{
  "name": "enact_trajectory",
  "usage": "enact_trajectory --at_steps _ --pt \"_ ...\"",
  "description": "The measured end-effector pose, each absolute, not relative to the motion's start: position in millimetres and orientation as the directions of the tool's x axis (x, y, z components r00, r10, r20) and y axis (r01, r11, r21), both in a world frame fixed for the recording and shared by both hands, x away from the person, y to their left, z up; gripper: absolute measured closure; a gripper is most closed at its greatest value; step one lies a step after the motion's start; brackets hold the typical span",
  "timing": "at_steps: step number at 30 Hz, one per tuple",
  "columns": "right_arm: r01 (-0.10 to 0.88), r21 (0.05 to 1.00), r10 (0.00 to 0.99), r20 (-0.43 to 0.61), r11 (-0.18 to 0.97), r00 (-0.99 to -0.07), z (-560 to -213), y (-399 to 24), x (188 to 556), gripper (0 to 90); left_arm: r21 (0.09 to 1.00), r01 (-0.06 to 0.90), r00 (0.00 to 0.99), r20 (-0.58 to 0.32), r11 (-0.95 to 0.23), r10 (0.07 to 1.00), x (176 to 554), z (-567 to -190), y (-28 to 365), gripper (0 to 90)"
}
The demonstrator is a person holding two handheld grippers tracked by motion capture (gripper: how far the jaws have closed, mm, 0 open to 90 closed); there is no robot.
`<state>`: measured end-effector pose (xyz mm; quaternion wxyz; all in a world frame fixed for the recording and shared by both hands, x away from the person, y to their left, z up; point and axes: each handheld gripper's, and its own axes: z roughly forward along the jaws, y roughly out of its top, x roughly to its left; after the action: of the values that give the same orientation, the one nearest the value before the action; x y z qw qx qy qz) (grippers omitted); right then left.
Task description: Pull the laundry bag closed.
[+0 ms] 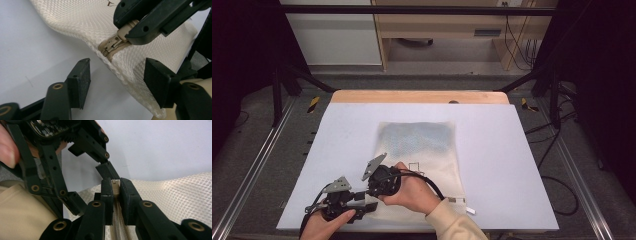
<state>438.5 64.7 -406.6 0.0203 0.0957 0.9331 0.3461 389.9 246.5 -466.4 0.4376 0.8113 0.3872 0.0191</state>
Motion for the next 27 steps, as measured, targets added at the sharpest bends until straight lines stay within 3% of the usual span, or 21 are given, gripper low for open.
enact_trajectory --at_steps 13,27 --pt "0.159 0.654 0.187 0.027 0.74 -0.982 -406.4 63.5 439.0 82.1 0.744 0.601 0.737 -0.376 -0.292 0.562 405.1 -472.1 241.6 49.5" --pt "0.143 0.655 0.177 0.014 0.742 -0.984 -408.4 63.8 439.7 82.1 0.722 0.618 0.736 -0.392 -0.311 0.552 413.1 -481.2 237.1 64.4"
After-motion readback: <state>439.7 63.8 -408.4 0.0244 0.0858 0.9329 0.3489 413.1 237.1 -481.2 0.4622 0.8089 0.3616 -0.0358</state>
